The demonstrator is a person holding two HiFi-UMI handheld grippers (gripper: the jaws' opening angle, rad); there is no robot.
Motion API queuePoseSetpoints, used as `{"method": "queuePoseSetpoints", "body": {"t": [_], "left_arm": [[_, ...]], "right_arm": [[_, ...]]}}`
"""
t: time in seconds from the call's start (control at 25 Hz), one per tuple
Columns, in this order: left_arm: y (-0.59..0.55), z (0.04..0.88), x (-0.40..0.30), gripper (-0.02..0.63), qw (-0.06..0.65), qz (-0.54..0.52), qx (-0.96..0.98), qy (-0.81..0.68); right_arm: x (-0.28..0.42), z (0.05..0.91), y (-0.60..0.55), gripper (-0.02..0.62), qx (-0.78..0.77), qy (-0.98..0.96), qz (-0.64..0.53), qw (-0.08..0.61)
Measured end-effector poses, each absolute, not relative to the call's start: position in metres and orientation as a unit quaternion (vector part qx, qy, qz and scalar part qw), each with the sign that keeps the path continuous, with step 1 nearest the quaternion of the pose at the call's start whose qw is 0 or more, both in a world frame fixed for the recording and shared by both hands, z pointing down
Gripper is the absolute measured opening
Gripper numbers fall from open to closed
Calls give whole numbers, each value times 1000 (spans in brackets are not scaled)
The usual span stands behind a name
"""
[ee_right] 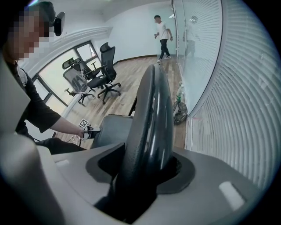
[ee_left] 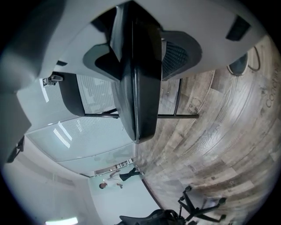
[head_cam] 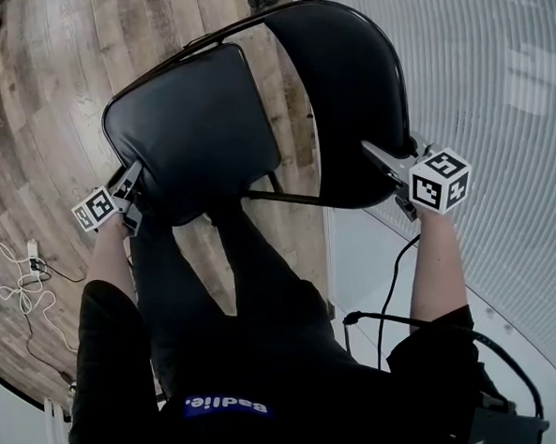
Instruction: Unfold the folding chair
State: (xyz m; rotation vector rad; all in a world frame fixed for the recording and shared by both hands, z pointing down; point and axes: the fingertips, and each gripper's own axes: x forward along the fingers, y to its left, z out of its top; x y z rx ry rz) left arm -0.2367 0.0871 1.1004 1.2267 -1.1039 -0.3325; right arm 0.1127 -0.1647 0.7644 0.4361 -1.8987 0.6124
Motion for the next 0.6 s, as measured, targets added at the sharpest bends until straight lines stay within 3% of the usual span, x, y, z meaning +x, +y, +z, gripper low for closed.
{"method": "queuePoseSetpoints", "body": {"t": [0.2,0.6], "left_arm": [[101,1088,-243,276,659,-92,542,-514],[98,986,-241,276,654,-44,577,-487]], "right_arm": [[126,763,-162,270,224,-790,255,511],[128,697,-173,270,280,-799,230,480]]}}
